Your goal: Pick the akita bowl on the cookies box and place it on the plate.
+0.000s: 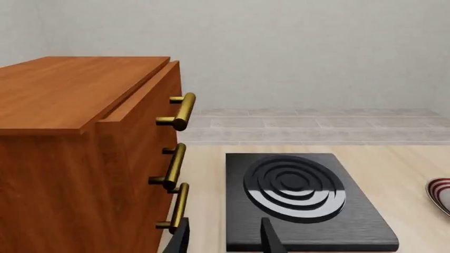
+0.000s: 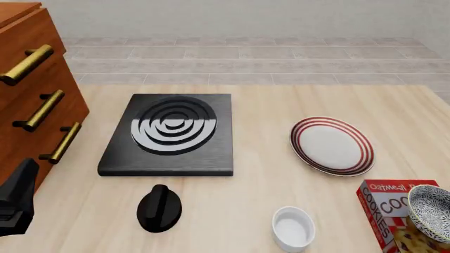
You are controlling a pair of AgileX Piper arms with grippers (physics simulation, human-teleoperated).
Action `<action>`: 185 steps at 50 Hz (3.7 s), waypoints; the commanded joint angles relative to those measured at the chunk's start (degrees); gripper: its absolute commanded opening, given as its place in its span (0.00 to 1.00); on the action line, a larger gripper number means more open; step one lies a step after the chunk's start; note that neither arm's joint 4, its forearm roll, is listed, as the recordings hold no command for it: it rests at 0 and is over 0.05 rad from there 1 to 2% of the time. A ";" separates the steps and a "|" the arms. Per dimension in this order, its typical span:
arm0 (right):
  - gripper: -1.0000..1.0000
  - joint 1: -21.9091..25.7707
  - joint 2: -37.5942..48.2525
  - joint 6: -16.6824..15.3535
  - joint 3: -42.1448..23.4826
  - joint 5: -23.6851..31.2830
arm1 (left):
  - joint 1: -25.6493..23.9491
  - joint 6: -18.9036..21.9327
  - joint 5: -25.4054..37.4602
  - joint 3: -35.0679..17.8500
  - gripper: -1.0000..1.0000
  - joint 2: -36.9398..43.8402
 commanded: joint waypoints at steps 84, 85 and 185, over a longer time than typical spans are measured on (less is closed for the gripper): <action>1.00 -1.71 6.09 2.45 17.34 -15.13 | 0.00 0.01 0.00 0.00 1.00 0.00; 1.00 -1.74 6.14 2.49 17.43 -15.23 | 0.01 0.01 0.00 0.00 1.00 -0.02; 0.00 -2.23 10.75 3.45 21.11 -22.80 | 0.00 -0.01 0.00 0.00 1.00 0.00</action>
